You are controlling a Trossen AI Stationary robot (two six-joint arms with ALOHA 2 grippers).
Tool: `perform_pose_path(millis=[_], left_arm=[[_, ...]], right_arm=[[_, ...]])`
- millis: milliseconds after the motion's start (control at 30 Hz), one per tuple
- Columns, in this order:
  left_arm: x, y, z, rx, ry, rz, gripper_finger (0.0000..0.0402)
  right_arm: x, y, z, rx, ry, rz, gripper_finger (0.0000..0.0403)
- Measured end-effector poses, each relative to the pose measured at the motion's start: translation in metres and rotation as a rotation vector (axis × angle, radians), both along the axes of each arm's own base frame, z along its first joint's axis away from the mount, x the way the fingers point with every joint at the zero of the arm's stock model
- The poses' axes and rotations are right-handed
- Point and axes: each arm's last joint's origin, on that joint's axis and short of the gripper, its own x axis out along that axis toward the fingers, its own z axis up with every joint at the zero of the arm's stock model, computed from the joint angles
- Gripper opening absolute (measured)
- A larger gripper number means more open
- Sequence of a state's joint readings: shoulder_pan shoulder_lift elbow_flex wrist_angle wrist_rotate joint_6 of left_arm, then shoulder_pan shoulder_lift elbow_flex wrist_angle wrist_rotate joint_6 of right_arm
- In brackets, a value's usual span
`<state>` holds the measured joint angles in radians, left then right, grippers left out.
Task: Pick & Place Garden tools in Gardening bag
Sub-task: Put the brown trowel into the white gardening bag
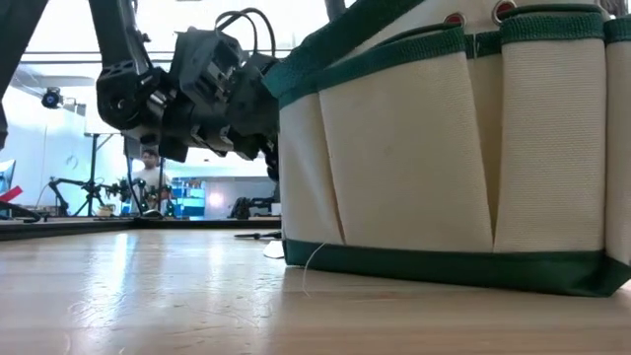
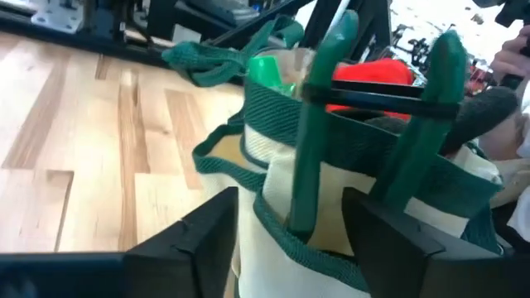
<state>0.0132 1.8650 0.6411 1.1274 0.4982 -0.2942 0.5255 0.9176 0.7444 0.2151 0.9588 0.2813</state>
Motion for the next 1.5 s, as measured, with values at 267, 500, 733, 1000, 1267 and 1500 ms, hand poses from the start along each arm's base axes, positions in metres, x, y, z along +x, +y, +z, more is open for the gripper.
perform_pose_path(millis=[267,500,733,1000,1267,1500], left_arm=[[-0.004,0.0,0.012,0.048,0.012,-0.027,0.0251],[-0.01,0.002,0.023,0.071,0.045,-0.043,0.0246],[-0.012,0.004,0.025,0.113,0.119,-0.049,0.0246],[-0.006,0.008,0.028,0.133,0.165,-0.053,0.0245],[-0.005,0.016,0.028,0.109,0.234,-0.083,0.0245],[-0.001,0.024,0.033,0.074,0.267,-0.146,0.0245]], right_arm=[[0.0,0.0,0.0,-0.004,0.003,0.0,0.0056],[0.0,0.0,0.0,-0.005,0.004,0.0,0.0056],[0.0,0.0,0.0,-0.005,0.003,0.0,0.0056],[0.0,0.0,0.0,-0.002,0.002,0.0,0.0056],[0.0,0.0,0.0,-0.005,0.003,0.0,0.0056],[0.0,0.0,0.0,-0.005,0.004,0.0,0.0056]])
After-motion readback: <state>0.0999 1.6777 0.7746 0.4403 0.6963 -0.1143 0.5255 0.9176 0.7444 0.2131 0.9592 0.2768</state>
